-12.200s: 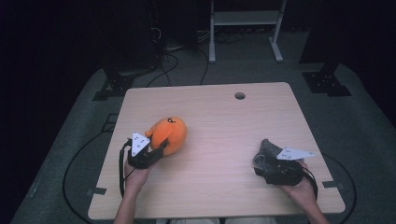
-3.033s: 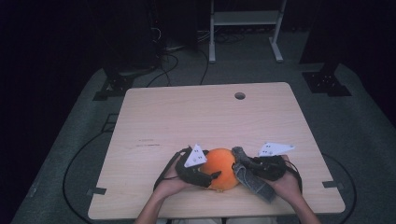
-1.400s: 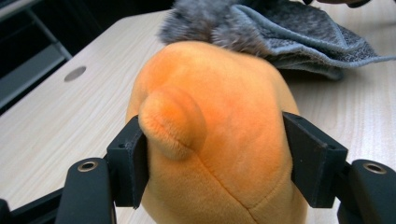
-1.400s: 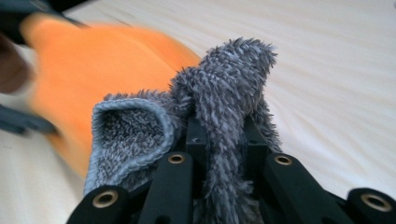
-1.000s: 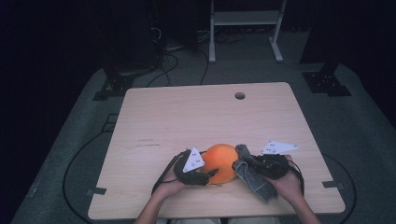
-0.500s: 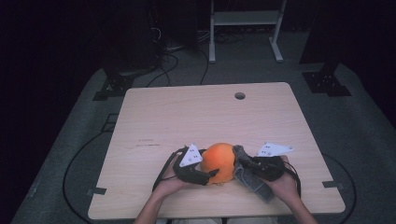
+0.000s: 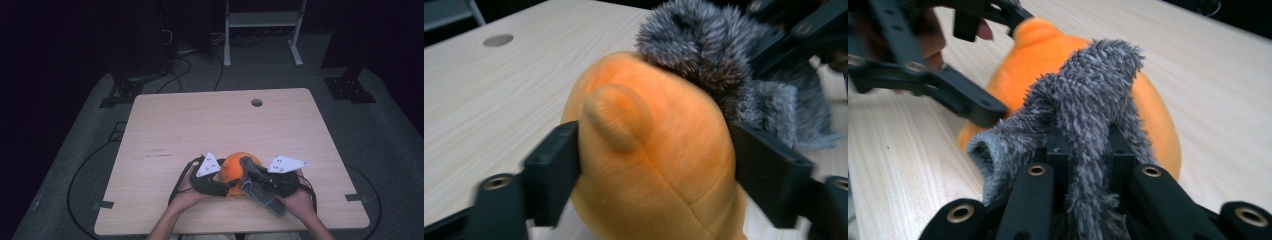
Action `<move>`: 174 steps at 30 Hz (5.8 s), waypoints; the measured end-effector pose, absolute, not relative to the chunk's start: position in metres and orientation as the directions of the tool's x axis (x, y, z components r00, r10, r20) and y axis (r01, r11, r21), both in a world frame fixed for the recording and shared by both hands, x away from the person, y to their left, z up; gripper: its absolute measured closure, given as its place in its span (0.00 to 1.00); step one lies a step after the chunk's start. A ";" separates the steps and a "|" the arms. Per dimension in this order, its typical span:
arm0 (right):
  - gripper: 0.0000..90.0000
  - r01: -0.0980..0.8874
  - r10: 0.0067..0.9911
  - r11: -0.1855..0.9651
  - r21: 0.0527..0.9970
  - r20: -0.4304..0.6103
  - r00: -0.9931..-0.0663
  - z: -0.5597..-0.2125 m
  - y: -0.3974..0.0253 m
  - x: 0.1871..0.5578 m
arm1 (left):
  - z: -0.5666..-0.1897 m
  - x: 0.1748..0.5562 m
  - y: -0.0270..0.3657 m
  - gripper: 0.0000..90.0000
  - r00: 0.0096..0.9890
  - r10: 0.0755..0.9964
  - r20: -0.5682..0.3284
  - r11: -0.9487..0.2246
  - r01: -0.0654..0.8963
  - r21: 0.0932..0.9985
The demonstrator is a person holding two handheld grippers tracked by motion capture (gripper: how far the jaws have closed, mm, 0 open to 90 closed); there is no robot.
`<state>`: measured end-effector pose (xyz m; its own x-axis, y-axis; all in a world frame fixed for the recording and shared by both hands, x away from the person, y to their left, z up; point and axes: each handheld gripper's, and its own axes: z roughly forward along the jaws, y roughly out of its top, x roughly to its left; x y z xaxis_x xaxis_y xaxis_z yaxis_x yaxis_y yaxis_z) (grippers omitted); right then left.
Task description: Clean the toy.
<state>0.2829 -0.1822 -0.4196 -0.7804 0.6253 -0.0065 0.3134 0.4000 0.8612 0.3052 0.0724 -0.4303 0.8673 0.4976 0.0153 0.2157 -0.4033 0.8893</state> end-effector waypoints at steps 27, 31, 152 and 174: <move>0.86 0.301 0.622 0.395 0.868 -0.011 -0.783 -0.395 -0.204 0.284 | -0.435 0.284 0.054 0.45 0.890 0.412 0.196 -0.476 0.027 0.879; 0.86 0.214 0.546 0.415 0.884 -0.053 -0.836 -0.375 -0.184 0.272 | -0.435 0.275 0.046 0.45 0.898 0.345 0.271 -0.522 -0.056 0.851; 0.85 0.331 0.625 0.389 0.860 0.018 -0.780 -0.415 -0.198 0.297 | -0.439 0.323 0.096 0.54 0.818 0.576 0.000 -0.365 0.257 0.895; 0.85 0.380 0.591 0.391 0.838 0.089 -0.802 -0.411 -0.225 0.309 | -0.432 0.312 0.078 0.51 0.894 0.448 -0.003 -0.407 0.206 0.890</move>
